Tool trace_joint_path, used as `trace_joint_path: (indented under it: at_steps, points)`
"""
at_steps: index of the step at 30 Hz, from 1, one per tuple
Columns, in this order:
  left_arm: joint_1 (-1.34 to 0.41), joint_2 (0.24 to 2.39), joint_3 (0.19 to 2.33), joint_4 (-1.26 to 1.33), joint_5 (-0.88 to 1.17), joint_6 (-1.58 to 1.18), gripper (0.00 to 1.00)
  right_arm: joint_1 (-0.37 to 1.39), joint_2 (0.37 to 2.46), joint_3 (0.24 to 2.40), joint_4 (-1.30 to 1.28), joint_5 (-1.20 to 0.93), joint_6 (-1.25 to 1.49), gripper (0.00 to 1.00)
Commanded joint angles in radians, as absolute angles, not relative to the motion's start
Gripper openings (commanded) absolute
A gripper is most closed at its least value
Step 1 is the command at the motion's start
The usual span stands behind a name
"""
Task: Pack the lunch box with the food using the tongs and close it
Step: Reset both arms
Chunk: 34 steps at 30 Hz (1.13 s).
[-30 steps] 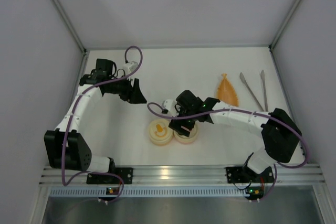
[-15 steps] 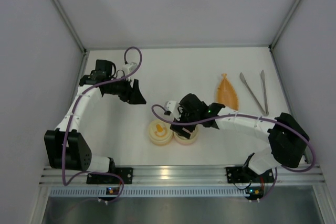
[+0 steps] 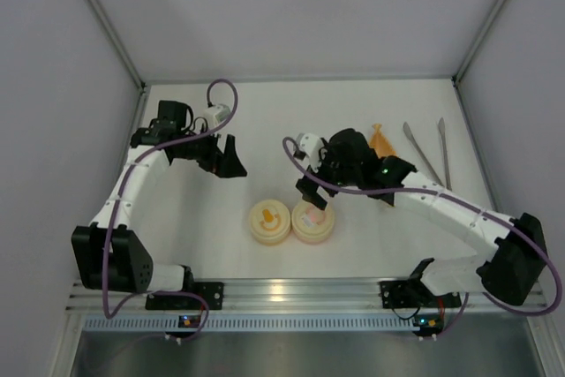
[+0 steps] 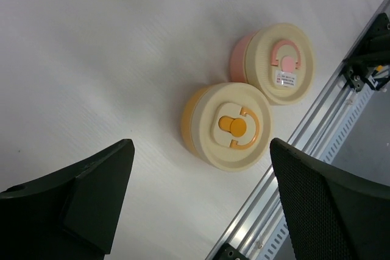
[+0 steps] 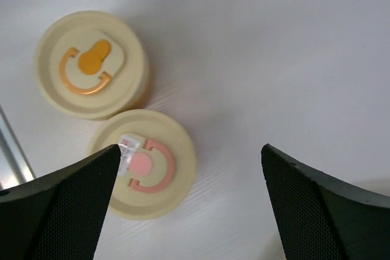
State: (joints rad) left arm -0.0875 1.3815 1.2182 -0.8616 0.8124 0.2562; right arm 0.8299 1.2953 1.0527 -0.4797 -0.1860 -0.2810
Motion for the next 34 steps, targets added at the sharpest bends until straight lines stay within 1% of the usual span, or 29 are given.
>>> trace_joint_path:
  at_steps: [1,3,5,6,8,9,10,12,14,15,18,25,28,34]
  points:
    - [-0.083,1.324,1.213,-0.824,0.743,0.233,0.98,0.688,1.240,1.109,-0.518,-0.247,-0.220,0.99]
    - [-0.083,1.310,1.206,-0.795,0.695,0.178,0.98,0.579,1.224,1.109,-0.526,-0.273,-0.196,0.99]
    - [-0.083,1.299,1.201,-0.769,0.646,0.144,0.98,0.510,1.195,1.104,-0.532,-0.281,-0.170,0.99]
    - [-0.083,1.296,1.198,-0.761,0.635,0.134,0.98,0.442,1.186,1.101,-0.541,-0.285,-0.163,0.99]
    - [-0.083,1.283,1.171,-0.709,0.597,0.085,0.98,0.369,1.174,1.100,-0.554,-0.301,-0.134,0.99]
    - [-0.083,1.281,1.158,-0.695,0.582,0.068,0.98,0.294,1.173,1.100,-0.569,-0.317,-0.124,0.99]
    - [-0.083,1.279,1.140,-0.681,0.565,0.052,0.98,0.258,1.177,1.097,-0.574,-0.324,-0.108,0.99]
    - [-0.083,1.273,1.120,-0.626,0.464,0.003,0.98,0.160,1.183,1.092,-0.577,-0.347,-0.100,0.99]
    - [-0.081,1.270,1.111,-0.612,0.375,-0.041,0.98,0.123,1.199,1.092,-0.592,-0.333,-0.113,0.99]
    - [-0.081,1.270,1.111,-0.609,0.298,-0.041,0.98,0.094,1.213,1.088,-0.594,-0.304,-0.120,0.99]
    - [-0.077,1.272,1.103,-0.607,0.185,-0.022,0.98,0.031,1.239,1.075,-0.592,-0.288,-0.146,0.99]
    - [-0.017,1.270,1.054,-0.581,0.121,0.049,0.98,0.011,1.249,1.008,-0.552,-0.275,-0.202,0.99]
    - [0.040,1.287,1.060,-0.592,0.184,0.057,0.98,0.011,1.247,0.996,-0.546,-0.278,-0.204,1.00]
    - [0.055,1.273,1.051,-0.571,0.218,0.084,0.98,0.009,1.247,1.011,-0.551,-0.282,-0.213,0.99]
